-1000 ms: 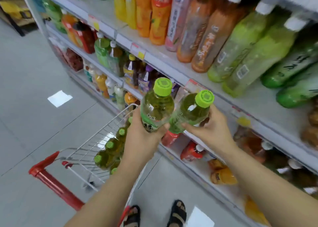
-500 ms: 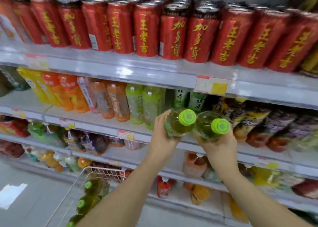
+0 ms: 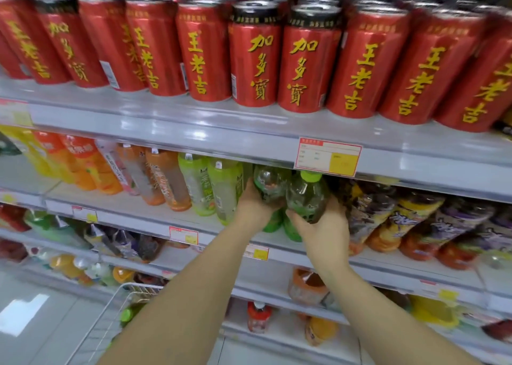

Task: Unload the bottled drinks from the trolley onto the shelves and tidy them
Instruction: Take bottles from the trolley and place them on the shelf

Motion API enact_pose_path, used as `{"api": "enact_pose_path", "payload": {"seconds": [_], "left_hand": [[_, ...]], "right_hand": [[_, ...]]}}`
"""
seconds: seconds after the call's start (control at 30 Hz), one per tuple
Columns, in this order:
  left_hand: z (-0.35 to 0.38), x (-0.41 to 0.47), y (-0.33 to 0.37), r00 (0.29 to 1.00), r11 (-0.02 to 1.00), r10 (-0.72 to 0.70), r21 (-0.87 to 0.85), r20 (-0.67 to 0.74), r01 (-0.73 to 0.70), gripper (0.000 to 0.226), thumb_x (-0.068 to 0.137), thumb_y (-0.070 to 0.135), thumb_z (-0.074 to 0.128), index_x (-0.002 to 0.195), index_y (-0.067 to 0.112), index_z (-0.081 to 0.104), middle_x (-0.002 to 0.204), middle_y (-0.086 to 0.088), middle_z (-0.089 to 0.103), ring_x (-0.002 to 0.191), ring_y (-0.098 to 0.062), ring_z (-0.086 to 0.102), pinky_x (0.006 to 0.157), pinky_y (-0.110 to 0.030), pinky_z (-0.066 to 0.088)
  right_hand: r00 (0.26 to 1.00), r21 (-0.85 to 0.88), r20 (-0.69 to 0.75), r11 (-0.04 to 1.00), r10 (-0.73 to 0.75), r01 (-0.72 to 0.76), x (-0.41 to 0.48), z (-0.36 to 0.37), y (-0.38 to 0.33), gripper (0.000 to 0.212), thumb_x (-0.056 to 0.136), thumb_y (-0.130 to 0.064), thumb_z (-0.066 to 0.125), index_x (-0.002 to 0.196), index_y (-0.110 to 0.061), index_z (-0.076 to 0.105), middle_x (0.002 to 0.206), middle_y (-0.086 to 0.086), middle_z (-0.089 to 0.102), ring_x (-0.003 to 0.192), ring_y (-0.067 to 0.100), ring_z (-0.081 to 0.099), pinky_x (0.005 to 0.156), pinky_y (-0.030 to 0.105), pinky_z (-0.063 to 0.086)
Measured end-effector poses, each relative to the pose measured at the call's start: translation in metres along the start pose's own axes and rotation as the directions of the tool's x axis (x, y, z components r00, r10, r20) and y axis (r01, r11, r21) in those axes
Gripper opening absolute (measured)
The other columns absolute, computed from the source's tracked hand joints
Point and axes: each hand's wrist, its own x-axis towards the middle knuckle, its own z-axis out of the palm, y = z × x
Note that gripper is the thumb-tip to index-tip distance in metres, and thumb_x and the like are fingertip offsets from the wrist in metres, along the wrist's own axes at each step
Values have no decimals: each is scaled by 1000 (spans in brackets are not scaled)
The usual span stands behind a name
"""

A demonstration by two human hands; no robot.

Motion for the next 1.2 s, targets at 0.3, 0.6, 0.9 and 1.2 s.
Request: {"api": "enact_pose_path", "payload": {"seconds": [0.3,0.6,0.9,1.2], "left_hand": [[27,14,-35,995,970,-31,236,-91,52,58,91,8,53,143,15,28,128,-9,54,110,-27,56,76,-18,35],[-12,-59,-62,982,979,186,86,18,-187,41,93,4,49,131,16,48,129,-1,53,107,-5,55,81,-3,39],[-142,-194,-226,948,967,-168,140,-271,212,31,91,5,53,112,26,62,102,16,63,90,3,58,82,-17,47],[-213,-317,-376,774,747,-402,314,-490,586,30,89,9,53,116,21,62,115,1,60,101,-22,61,86,-38,49]], "right_hand": [[994,-32,-93,998,58,-61,5,12,7,66,74,-18,75,129,0,43,119,19,54,109,35,52,83,32,43],[993,141,53,984,104,-110,-79,10,16,58,88,-5,57,140,-18,33,122,-11,36,98,0,52,75,9,42],[761,-49,649,998,4,36,-177,118,0,24,85,-8,58,103,-23,61,82,-14,60,73,3,56,72,24,48],[335,-143,942,917,10,373,-268,266,34,34,82,-10,61,116,-10,62,111,7,66,103,24,61,89,31,45]]}}
